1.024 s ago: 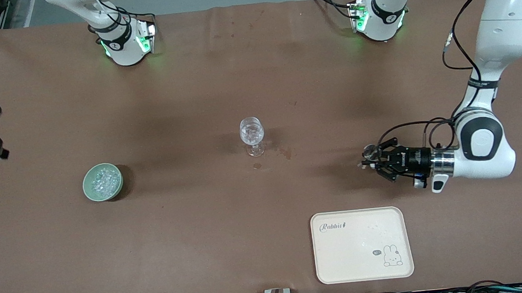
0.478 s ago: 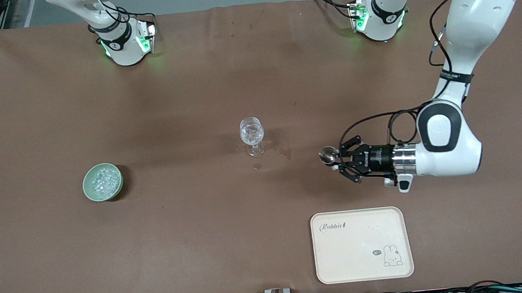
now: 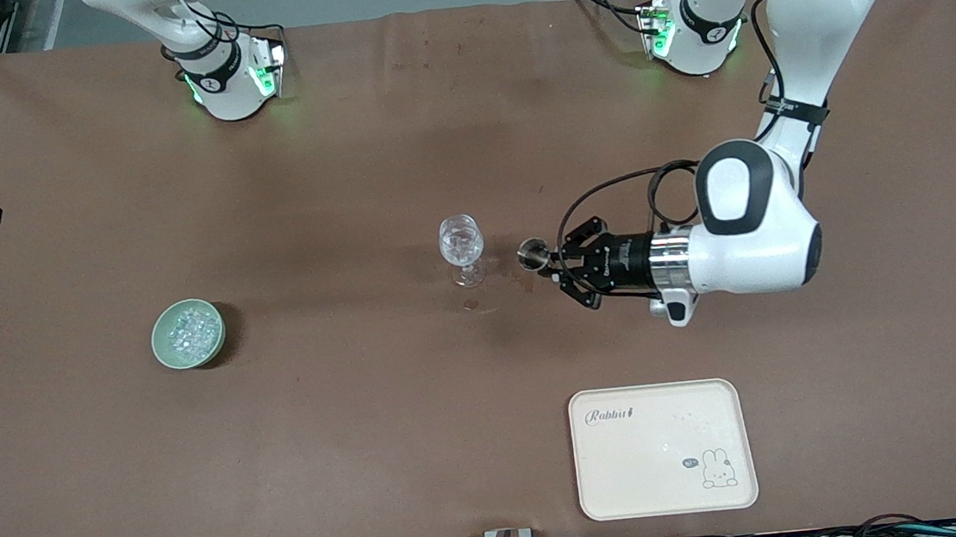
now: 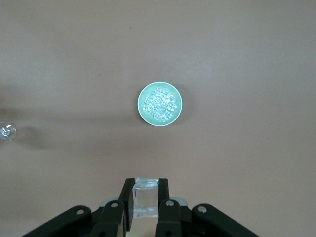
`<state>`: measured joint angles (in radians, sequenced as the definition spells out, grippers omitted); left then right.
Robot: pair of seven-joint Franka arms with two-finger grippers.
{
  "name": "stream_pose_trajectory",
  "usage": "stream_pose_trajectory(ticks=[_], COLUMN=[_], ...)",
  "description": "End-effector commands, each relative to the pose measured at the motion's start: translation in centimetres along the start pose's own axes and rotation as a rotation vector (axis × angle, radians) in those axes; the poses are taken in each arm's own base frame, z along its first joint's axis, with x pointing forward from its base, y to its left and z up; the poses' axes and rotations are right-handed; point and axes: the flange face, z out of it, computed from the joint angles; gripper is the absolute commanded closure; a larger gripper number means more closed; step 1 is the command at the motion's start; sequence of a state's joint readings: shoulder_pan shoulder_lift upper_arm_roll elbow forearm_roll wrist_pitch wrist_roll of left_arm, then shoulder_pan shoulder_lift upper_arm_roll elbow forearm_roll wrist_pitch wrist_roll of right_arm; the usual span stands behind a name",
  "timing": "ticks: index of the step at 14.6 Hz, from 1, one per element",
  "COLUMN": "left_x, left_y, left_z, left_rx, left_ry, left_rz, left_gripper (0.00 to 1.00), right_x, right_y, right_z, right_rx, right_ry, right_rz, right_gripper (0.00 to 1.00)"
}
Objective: Pour wine and add ice with both arms
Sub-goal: 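Tilt the jigger over the wine glass with the left gripper to pour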
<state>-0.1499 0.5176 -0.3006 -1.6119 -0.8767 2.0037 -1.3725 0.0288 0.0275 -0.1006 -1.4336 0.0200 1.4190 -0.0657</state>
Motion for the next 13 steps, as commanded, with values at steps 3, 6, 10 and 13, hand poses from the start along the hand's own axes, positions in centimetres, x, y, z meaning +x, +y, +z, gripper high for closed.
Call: stream_pose_trajectory(ticks=[3, 6, 10, 13], left_x=[-3.3, -4.3, -6.1, -6.7], left_y=[-2.0, -2.7, -3.5, -4.2], left_z=[3.3, 4.8, 7.5, 9.3], left_rx=[0.018, 0.036, 0.026, 0.035], left_ry=[0.181, 0.232, 0.304, 0.38], left_rz=[-0.004, -0.003, -0.009, -0.016], left_gripper=[1.0, 1.0, 1.0, 1.0], right_x=[-0.2, -0.2, -0.1, -0.1], right_y=[-0.3, -0.4, -0.3, -0.3], right_z=[0.3, 0.3, 0.4, 0.4], right_rx=[0.003, 0.002, 0.002, 0.002], right_ry=[-0.016, -0.015, -0.015, -0.015], right_rz=[-0.003, -0.006, -0.005, -0.005], right_gripper=[0.97, 0.97, 0.97, 0.96])
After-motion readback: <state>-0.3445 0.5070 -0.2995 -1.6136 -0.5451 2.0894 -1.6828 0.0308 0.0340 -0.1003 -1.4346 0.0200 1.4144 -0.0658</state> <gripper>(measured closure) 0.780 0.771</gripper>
